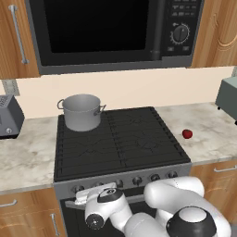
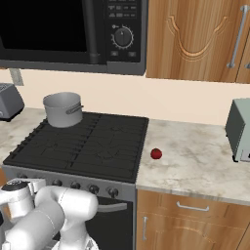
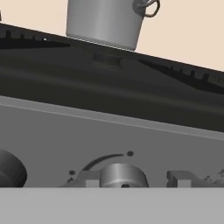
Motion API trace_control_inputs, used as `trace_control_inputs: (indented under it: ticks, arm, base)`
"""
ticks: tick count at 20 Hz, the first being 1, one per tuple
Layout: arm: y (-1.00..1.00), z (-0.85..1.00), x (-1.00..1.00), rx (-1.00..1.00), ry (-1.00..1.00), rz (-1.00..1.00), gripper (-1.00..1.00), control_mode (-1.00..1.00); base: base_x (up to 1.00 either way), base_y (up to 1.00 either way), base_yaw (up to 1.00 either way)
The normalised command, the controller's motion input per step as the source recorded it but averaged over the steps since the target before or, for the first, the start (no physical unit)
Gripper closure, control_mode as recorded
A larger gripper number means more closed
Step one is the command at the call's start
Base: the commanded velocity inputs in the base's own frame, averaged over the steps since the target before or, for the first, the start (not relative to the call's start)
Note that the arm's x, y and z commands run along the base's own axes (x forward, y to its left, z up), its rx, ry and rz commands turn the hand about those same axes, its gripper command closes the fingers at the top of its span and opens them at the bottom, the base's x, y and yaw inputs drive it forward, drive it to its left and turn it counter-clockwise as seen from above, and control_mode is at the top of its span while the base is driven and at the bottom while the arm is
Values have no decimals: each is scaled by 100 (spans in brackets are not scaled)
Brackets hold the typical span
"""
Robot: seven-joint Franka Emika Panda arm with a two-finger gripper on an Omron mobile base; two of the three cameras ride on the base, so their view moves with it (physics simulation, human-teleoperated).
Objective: Turn on the burner for the pot on the stove. Wait thirty seconds for the pot to heat up. Then add the tomato to the pot.
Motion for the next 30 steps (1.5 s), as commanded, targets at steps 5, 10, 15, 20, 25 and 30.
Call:
trace_control_inputs:
  ticks: [5, 10, 15, 20, 25, 30]
  arm:
    - [0, -22, 0, 0, 0, 0, -100, -100]
    - [0, -8, 0, 0, 0, 0, -100, -100]
    - [-17, -34, -3, 0, 0, 0, -100, -100]
    - [-25, -50, -2, 0, 0, 0, -100, -100]
    - [-41, -21, -25, 0, 0, 0, -100, -100]
    - [-1, 0, -11, 0, 0, 0, -100, -100]
  base:
    - [0, 0, 0]
    - [0, 0, 0]
    - [0, 0, 0]
    - [0, 0, 0]
    - [0, 0, 0]
    - [0, 0, 0]
